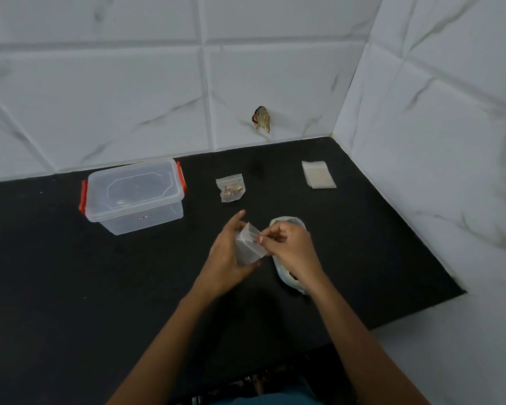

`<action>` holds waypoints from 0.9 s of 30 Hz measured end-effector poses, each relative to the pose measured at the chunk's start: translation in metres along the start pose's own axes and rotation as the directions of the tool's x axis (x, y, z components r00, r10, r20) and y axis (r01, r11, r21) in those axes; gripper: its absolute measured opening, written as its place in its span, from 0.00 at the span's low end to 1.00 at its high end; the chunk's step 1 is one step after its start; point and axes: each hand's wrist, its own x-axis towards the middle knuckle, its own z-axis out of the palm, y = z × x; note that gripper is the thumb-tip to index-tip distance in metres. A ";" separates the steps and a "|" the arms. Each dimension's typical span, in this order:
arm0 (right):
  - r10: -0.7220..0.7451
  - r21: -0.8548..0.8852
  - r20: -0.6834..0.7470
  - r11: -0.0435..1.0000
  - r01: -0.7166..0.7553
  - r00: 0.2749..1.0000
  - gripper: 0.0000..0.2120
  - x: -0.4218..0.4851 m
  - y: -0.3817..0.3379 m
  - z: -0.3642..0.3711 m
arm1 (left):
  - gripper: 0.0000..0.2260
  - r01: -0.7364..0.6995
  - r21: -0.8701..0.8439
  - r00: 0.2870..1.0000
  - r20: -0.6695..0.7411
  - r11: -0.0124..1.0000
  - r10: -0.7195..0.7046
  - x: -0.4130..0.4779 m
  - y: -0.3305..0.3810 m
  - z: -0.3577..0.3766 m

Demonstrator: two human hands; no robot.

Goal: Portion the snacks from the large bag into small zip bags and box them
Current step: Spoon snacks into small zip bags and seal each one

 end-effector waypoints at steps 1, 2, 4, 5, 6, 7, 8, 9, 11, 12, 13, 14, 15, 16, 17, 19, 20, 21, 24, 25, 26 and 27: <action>-0.009 -0.009 -0.004 1.000 0.009 1.000 0.07 0.000 0.001 0.001 | 0.42 0.014 0.001 0.999 -0.040 1.000 -0.014 0.000 -0.001 0.001; -0.020 -0.026 -0.017 0.999 0.019 1.000 0.08 0.000 0.000 0.001 | 0.40 0.033 0.000 0.998 -0.058 0.999 -0.033 0.000 -0.002 0.002; -0.040 -0.021 -0.070 0.999 0.038 0.997 0.09 -0.002 0.000 0.000 | 0.37 0.073 0.004 0.995 -0.068 0.997 -0.073 -0.001 -0.004 0.001; -0.038 0.021 -0.107 0.999 0.041 0.993 0.09 -0.002 0.000 -0.001 | 0.35 0.084 0.000 0.993 -0.078 0.996 -0.084 -0.002 -0.007 0.001; -0.029 0.071 -0.140 0.997 0.039 0.990 0.08 -0.002 -0.001 -0.003 | 0.33 0.095 -0.019 0.991 -0.092 0.995 -0.096 -0.003 -0.009 0.001; -0.023 0.099 -0.161 0.994 0.040 0.987 0.06 -0.002 -0.001 -0.006 | 0.31 0.107 -0.047 0.988 -0.105 0.993 -0.112 -0.005 -0.011 0.002; -0.030 0.096 -0.170 0.994 0.046 0.985 0.05 -0.002 -0.002 -0.008 | 0.29 0.128 -0.070 0.985 -0.110 0.989 -0.135 -0.006 -0.013 0.003; -0.044 0.074 -0.167 0.996 0.057 0.985 0.05 -0.002 -0.003 -0.010 | 0.30 0.142 -0.081 0.983 -0.107 0.986 -0.151 -0.008 -0.015 0.003; -0.055 0.027 -0.148 0.998 0.060 0.988 0.05 -0.002 -0.003 -0.010 | 0.37 0.124 -0.066 0.987 -0.098 0.990 -0.130 -0.009 -0.018 0.006; -0.047 0.010 -0.138 0.999 0.049 0.989 0.06 -0.003 -0.002 -0.009 | 0.42 0.100 -0.045 0.991 -0.088 0.994 -0.103 -0.009 -0.018 0.007; -0.036 -0.005 -0.131 0.999 0.036 0.991 0.07 -0.004 -0.001 -0.008 | 0.46 0.078 -0.024 0.994 -0.069 0.997 -0.080 -0.009 -0.017 0.008; -0.027 -0.022 -0.129 0.999 0.025 0.991 0.08 -0.004 0.000 -0.006 | 0.50 0.062 0.001 0.997 -0.051 0.998 -0.062 -0.008 -0.014 0.008; -0.027 -0.041 -0.129 0.999 0.022 0.991 0.07 -0.005 0.001 -0.004 | 0.51 0.039 0.025 0.998 -0.042 0.999 -0.038 -0.008 -0.011 0.008; -0.031 -0.054 -0.127 0.998 0.024 0.991 0.07 -0.006 0.002 -0.002 | 0.50 0.008 0.039 0.999 -0.046 0.999 -0.006 -0.007 -0.007 0.008; -0.033 -0.055 -0.120 0.998 0.026 0.992 0.06 -0.006 0.003 0.000 | 0.49 -0.016 0.041 0.998 -0.058 0.999 0.018 -0.006 -0.004 0.008; -0.018 -0.025 -0.096 1.000 0.015 0.995 0.07 -0.008 0.001 0.004 | 0.45 -0.030 0.026 0.996 -0.080 0.999 0.032 -0.003 0.001 0.008; -0.010 -0.014 -0.079 1.000 0.009 0.997 0.08 -0.009 0.001 0.005 | 0.43 -0.024 0.010 0.996 -0.083 1.000 0.025 -0.001 0.002 0.009; -0.013 -0.026 -0.068 1.000 0.011 0.998 0.08 -0.010 0.000 0.006 | 0.40 -0.013 -0.017 0.997 -0.078 1.000 0.012 -0.001 0.003 0.010; -0.041 -0.067 -0.088 0.997 0.036 0.995 0.05 -0.009 -0.003 0.004 | 0.31 -0.007 -0.122 0.998 -0.064 0.993 0.000 0.000 0.003 0.012; -0.052 -0.064 -0.103 0.997 0.046 0.993 0.07 -0.009 -0.003 0.003 | 0.30 -0.015 -0.143 0.998 -0.061 0.990 0.006 0.000 0.002 0.013; -0.061 -0.069 -0.111 0.996 0.053 0.992 0.08 -0.008 -0.004 0.002 | 0.31 -0.024 -0.156 0.999 -0.051 0.987 0.016 0.000 0.001 0.014; -0.066 -0.093 -0.106 0.994 0.057 0.992 0.08 -0.007 -0.005 0.002 | 0.32 -0.028 -0.164 0.999 -0.038 0.986 0.022 0.000 0.001 0.016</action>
